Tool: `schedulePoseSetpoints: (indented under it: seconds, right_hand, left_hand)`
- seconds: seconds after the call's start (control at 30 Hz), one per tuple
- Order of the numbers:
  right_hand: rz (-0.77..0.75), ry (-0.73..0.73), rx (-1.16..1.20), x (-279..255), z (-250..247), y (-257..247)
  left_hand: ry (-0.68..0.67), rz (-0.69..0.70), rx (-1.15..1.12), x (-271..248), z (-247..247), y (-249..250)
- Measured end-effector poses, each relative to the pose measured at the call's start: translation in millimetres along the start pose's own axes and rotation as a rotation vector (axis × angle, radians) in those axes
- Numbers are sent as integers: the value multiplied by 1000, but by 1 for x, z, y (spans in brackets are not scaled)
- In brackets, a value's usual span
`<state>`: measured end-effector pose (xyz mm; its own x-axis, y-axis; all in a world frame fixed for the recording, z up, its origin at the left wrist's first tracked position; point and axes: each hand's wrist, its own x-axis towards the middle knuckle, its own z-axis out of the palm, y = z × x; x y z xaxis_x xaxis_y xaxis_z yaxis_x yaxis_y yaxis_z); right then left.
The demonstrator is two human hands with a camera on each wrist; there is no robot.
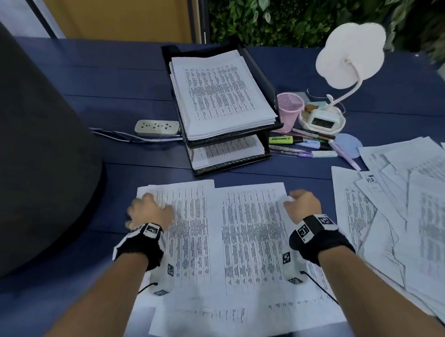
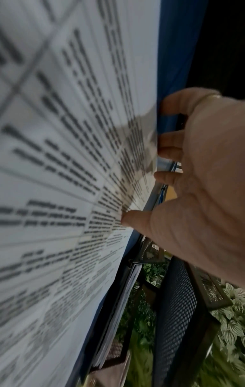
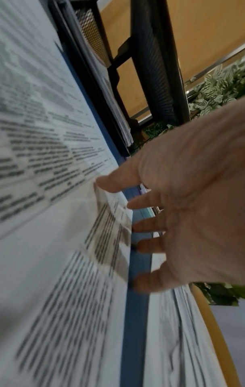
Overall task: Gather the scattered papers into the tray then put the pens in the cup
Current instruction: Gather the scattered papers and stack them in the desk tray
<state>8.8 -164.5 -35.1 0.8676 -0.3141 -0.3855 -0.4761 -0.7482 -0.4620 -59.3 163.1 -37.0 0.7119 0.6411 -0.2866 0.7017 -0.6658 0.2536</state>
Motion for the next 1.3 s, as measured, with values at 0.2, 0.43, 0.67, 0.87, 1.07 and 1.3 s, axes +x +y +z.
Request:
schedulePoseSetpoints:
  seconds: [0.2,0.43,0.67,0.87,1.07,1.3]
  right_hand:
    - [74,-69,-420,-8,0,23]
    - [55,-95,-373,-15,-1,20]
    - [118,-135,41,-11,-13,22]
    - [148,-215,47,-13,-23,22]
    - [147,-302,53,-22,-24,9]
    - [138,-260,71,-19,-11,15]
  left_hand:
    - [-23,-74,90,-1,3,-9]
    - [-180,-86,-320,-10,7,18]
    - [-302,135,-484,-26,24,43]
    - [-179,188,-40,-23,18,50]
    - [-326,253,-87,-36,27,70]
    - [-304,263,-127,-43,26,63]
